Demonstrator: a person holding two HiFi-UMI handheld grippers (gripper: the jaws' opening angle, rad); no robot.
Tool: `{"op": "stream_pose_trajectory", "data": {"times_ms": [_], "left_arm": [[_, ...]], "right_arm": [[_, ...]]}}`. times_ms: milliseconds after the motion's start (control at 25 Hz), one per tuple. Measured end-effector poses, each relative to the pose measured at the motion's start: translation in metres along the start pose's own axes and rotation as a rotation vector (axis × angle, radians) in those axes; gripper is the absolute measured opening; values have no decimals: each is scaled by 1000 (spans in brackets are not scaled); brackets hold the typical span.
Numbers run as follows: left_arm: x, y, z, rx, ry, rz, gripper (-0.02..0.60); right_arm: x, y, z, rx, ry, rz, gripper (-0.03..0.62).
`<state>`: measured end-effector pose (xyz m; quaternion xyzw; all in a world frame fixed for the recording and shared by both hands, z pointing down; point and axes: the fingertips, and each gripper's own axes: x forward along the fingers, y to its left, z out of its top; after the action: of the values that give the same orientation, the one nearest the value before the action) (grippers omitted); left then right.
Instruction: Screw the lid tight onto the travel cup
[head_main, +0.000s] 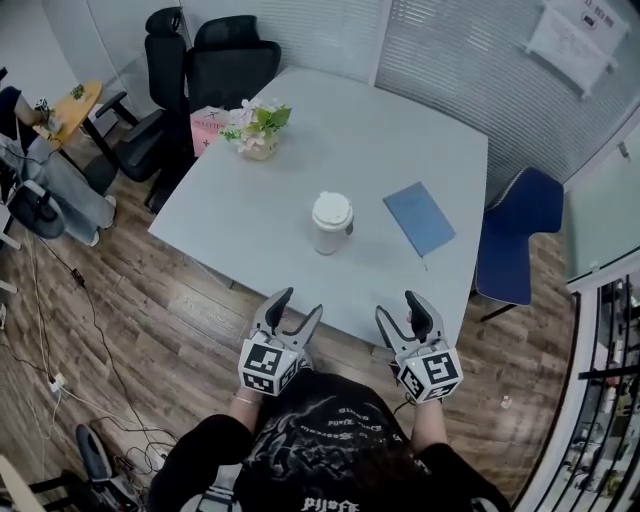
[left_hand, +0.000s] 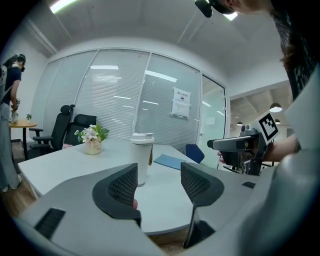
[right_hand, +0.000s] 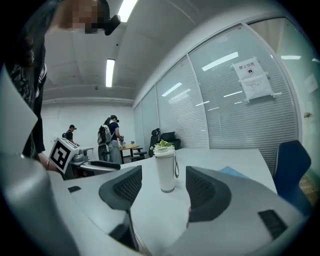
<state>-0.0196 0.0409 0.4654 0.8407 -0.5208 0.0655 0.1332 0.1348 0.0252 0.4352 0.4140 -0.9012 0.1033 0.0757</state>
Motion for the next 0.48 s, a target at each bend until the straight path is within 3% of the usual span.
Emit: {"op": "stream_pose_trajectory", "data": {"times_ms": [240,480], "left_arm": [[39,44,7,-47,58,-35,301],[64,55,12,-7,81,-13,331]], "right_arm": [[66,-8,34,18,1,90,310],[109,-9,62,-25,71,257,372]]}}
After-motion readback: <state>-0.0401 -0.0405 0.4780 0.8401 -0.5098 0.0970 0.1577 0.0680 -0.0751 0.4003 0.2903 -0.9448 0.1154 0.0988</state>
